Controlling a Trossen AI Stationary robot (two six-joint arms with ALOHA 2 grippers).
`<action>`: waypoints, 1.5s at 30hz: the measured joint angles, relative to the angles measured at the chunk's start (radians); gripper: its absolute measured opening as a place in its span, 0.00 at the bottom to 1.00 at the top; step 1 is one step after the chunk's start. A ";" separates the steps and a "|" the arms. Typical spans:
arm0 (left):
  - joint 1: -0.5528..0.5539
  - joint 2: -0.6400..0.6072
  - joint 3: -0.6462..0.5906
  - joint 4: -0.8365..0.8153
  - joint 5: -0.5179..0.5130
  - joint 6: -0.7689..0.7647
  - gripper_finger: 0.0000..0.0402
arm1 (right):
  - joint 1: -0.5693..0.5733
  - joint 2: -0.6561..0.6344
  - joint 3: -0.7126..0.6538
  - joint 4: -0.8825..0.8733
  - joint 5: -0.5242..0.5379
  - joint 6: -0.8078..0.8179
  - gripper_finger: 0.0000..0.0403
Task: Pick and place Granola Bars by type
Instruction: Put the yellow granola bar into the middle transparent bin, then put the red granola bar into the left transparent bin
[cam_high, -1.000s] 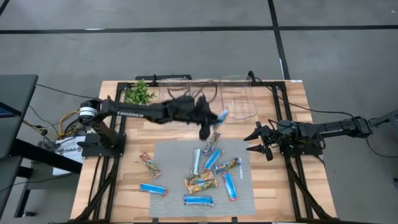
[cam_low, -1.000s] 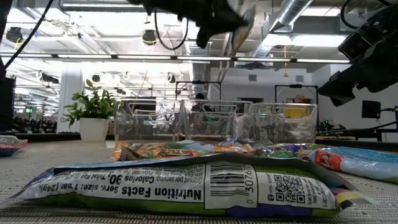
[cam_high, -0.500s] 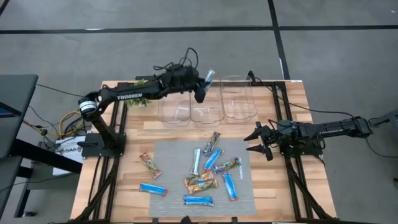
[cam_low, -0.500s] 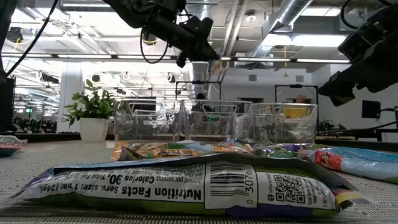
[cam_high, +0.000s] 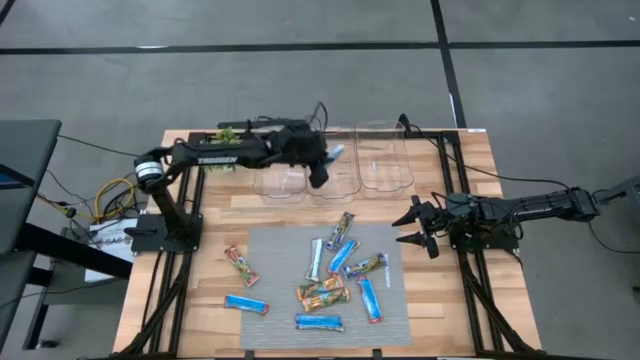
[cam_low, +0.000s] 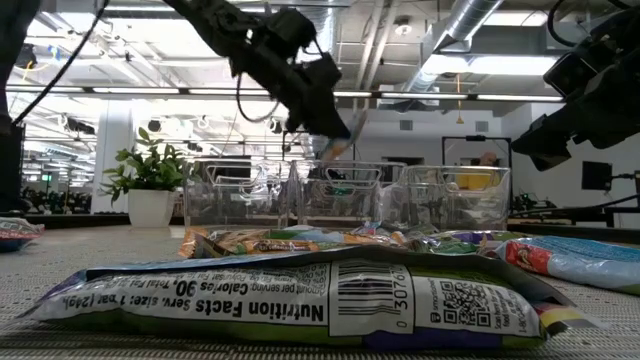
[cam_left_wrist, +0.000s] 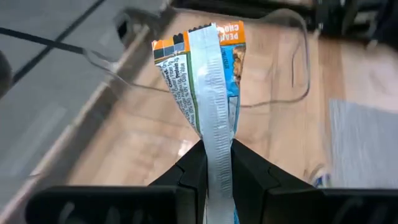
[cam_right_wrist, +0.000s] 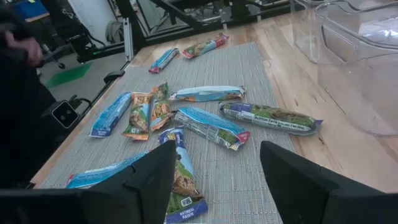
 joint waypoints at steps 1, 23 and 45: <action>-0.006 0.018 0.000 0.004 0.000 0.005 0.13 | 0.000 0.000 0.000 0.000 0.001 0.000 0.56; -0.060 0.136 0.000 -0.013 0.053 0.127 0.25 | 0.000 0.000 0.000 0.000 0.009 0.000 0.56; -0.063 0.062 0.089 0.080 0.034 0.094 0.36 | 0.000 0.000 0.000 0.000 0.011 0.000 0.56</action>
